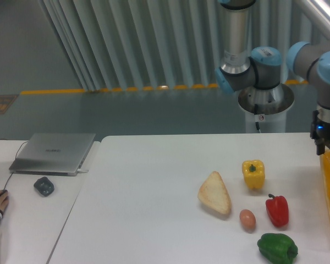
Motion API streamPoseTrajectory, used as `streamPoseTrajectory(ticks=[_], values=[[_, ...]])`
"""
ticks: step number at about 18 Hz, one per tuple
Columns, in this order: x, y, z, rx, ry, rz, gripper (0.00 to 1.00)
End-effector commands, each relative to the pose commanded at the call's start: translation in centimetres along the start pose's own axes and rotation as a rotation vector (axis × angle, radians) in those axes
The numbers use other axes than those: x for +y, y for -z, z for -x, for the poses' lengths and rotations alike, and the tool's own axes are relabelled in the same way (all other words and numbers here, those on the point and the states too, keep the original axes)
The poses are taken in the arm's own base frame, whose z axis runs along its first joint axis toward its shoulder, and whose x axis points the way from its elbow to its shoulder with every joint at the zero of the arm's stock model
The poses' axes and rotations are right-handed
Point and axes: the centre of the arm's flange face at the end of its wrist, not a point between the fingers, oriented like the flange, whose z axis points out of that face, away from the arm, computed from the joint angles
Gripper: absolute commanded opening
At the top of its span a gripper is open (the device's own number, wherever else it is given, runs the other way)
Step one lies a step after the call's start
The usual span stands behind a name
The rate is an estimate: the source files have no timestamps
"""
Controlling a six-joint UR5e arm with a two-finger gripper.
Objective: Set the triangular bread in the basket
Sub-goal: 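Move the gripper from the yellow basket toward the triangular bread slice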
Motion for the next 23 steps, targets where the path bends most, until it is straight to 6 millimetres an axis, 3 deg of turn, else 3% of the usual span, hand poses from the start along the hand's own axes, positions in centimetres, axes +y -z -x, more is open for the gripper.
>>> streamPoseTrajectory(ticks=[3, 8, 13, 15, 18, 20, 23], values=[[-0.3, 0.2, 0.0, -0.003, 0.05, -0.017, 1.0], [-2.4, -1.4, -0.2, 0.012, 0.142, -0.06, 1.0], [-5.6, -1.1, -0.1, 0.028, 0.363, -0.188, 1.0], [-9.3, -0.6, -0.8, 0.008, 0.491, -0.21, 1.0], [-14.1, -1.5, -2.3, 0.051, 0.625, -0.203, 1.0], [-16.0, -1.3, -2.9, 0.066, 0.718, -0.203, 1.0], [-17.9, -1.5, -5.7, 0.106, 0.783, -0.173, 1.0]])
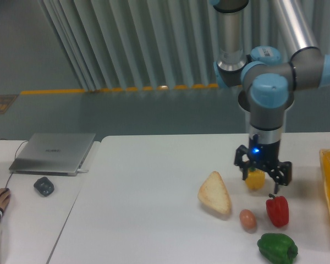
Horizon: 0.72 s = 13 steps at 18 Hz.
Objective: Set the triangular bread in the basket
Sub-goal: 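Move the gripper from the yellow basket toward the triangular bread slice, then lower the open gripper onto the triangular bread slice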
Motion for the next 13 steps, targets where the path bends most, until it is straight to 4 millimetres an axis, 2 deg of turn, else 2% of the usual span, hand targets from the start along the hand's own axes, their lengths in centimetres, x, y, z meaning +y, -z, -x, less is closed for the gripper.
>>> streamPoseTrajectory(ticks=[2, 5, 9, 13], values=[[0.6, -1.3, -3.3, -0.02, 0.015, 0.047, 1.0], [0.1, -2.3, -7.0, -0.039, 0.104, 0.075, 1.0], [0.0, -4.7, -11.2, -0.023, 0.048, 0.115, 1.0], [0.0, -6.3, -12.6, -0.012, 0.028, 0.14, 1.0]])
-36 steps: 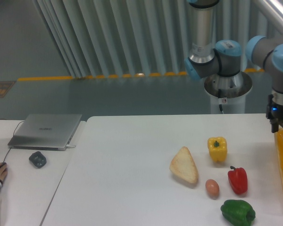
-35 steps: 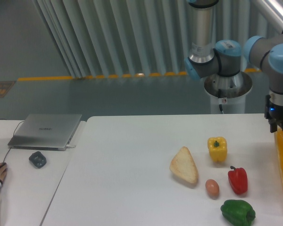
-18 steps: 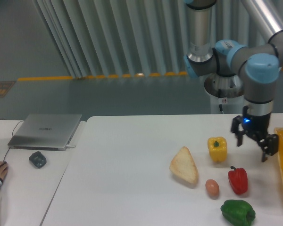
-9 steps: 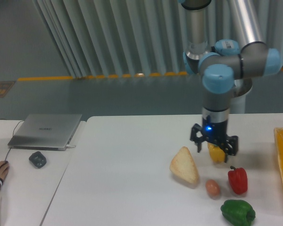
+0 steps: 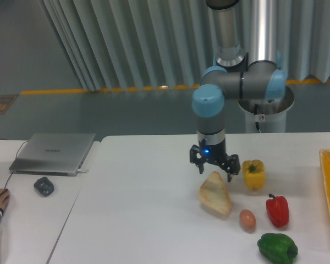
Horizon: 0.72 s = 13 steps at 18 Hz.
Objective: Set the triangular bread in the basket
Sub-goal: 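Lower the open gripper onto the triangular bread slice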
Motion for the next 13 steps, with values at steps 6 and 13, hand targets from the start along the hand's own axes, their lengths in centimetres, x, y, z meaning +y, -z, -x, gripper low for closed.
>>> streamPoseTrajectory(ticks=[6, 13], values=[[0.0, -0.8, 1.1, -0.003, -0.003, 0.017, 1.0], [-0.1, -2.2, 2.2, -0.058, -0.022, 0.058, 1.0]])
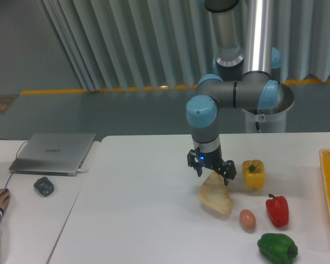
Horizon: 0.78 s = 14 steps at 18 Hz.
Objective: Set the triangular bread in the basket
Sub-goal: 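Lower the open gripper onto the triangular bread slice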
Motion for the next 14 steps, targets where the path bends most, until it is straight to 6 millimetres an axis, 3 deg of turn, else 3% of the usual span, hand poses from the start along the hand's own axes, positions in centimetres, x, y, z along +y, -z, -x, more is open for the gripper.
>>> streamPoseTrajectory(ticks=[10, 12, 13, 14], values=[[-0.3, -1.1, -0.6, 0.008, -0.015, 0.018, 1.0], [-0.3, -1.2, -0.6, 0.012, -0.038, 0.026, 0.71], [-0.2, -1.3, -0.6, 0.012, -0.039, 0.031, 0.5], [-0.2, -1.3, -0.5, 0.017, -0.041, 0.041, 0.21]])
